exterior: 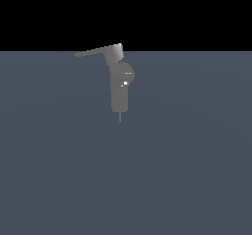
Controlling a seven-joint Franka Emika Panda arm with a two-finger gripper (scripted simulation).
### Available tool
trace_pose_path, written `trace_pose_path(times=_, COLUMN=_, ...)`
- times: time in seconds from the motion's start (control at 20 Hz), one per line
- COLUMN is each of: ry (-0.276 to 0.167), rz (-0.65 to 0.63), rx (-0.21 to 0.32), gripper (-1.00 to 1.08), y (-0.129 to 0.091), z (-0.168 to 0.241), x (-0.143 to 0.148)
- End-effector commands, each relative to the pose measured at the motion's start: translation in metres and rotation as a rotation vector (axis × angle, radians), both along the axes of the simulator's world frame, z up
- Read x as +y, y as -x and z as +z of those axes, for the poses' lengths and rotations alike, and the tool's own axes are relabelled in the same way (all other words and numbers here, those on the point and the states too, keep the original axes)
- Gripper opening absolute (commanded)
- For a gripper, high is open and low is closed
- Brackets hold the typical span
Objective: Turn on the faucet by rotating a designated handle.
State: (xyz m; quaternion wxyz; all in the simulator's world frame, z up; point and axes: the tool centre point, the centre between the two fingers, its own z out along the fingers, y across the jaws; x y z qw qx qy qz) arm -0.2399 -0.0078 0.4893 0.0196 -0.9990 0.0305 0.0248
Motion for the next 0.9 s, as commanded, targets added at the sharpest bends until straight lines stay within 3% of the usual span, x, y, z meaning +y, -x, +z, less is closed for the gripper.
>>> trace_pose_path(times=0.0, ry=0.003, rz=-0.026, rx=0.004, gripper=-1.0, y=-0.007, z=0.001, x=0.001)
trace_pose_path(times=0.35, ry=0.016, rz=-0.138, rx=0.02, gripper=-1.0, y=-0.039, z=0.003, x=0.007)
trace_pose_path(times=0.85, ry=0.044, rz=-0.351, rx=0.049, gripper=-1.0, y=-0.103, z=-0.002, x=0.023)
